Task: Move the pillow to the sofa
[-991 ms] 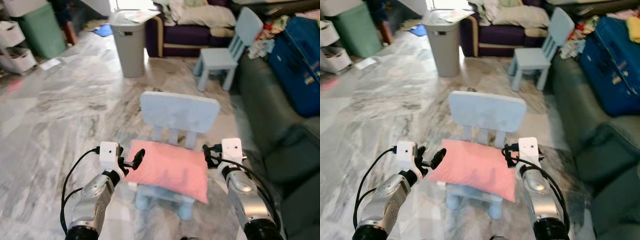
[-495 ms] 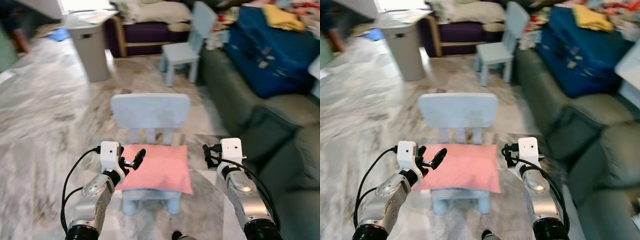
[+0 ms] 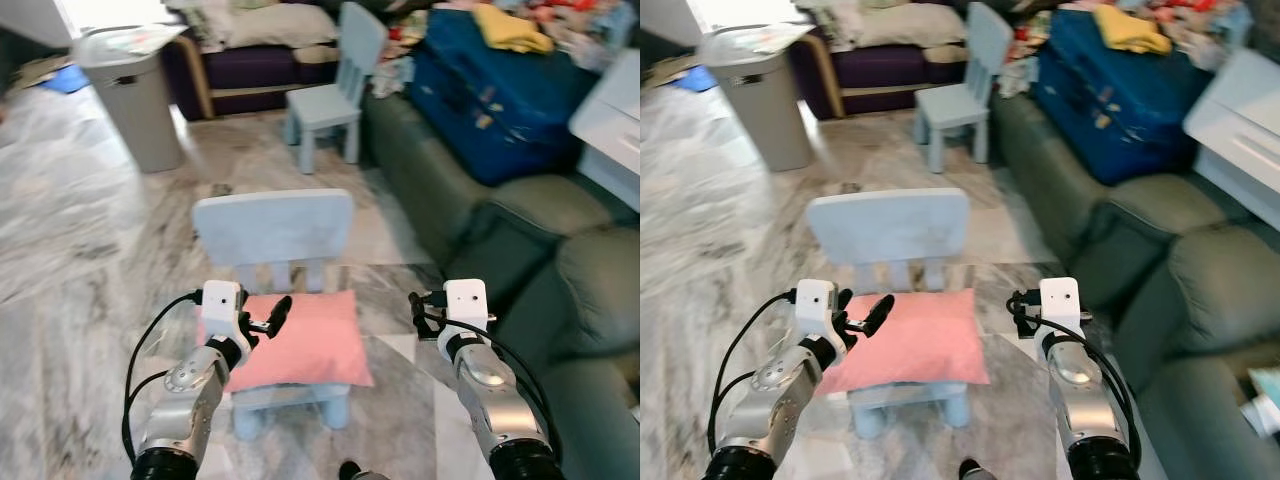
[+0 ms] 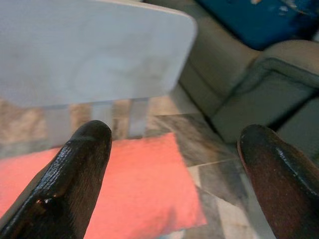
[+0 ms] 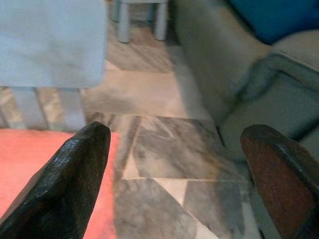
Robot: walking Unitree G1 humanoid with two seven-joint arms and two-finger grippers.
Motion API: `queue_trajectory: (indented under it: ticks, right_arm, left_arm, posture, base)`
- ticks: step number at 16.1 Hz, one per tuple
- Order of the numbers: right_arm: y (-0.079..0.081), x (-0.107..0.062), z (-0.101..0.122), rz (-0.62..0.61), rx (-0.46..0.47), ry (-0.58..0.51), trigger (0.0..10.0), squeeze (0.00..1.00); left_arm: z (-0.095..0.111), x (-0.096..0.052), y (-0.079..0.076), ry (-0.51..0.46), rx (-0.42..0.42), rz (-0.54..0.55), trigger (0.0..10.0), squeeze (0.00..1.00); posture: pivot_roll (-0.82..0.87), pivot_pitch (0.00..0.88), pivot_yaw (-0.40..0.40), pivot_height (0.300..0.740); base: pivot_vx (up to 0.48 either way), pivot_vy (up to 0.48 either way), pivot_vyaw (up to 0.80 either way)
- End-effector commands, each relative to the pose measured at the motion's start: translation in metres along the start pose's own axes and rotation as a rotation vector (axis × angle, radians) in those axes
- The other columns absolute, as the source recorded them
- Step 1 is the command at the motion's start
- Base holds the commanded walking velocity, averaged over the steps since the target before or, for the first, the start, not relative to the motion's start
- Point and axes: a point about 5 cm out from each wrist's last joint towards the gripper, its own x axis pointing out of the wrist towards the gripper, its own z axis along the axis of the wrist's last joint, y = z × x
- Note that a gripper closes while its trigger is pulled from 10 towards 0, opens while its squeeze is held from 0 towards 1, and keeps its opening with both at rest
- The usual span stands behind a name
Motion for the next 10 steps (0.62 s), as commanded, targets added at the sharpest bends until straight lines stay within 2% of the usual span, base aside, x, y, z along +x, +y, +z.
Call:
queue_trajectory:
  ticks: [1, 6, 10]
  right_arm:
    - [0.003, 0.001, 0.0, 0.01, 0.008, 0.0, 10.0, 0.0]
    - [0.004, 0.0, 0.0, 0.015, 0.013, -0.003, 10.0, 0.0]
    - [0.005, -0.003, -0.004, 0.025, 0.016, -0.002, 10.0, 0.0]
  left_arm:
    - [-0.003, -0.002, 0.003, 0.011, 0.013, 0.015, 10.0, 0.0]
    - [-0.007, -0.005, 0.003, 0.023, 0.025, 0.015, 10.0, 0.0]
    - [-0.023, -0.02, 0.018, 0.061, 0.061, 0.079, 10.0, 0.0]
  posture:
    - [-0.01, 0.096, 0.033, 0.74]
    - [0.0, 0.098, 0.033, 0.74]
    - [0.01, 0.099, 0.032, 0.74]
  base:
    - [0.0, 0.0, 0.0]
    - [0.0, 0.0, 0.0]
    - [0.0, 0.0, 0.0]
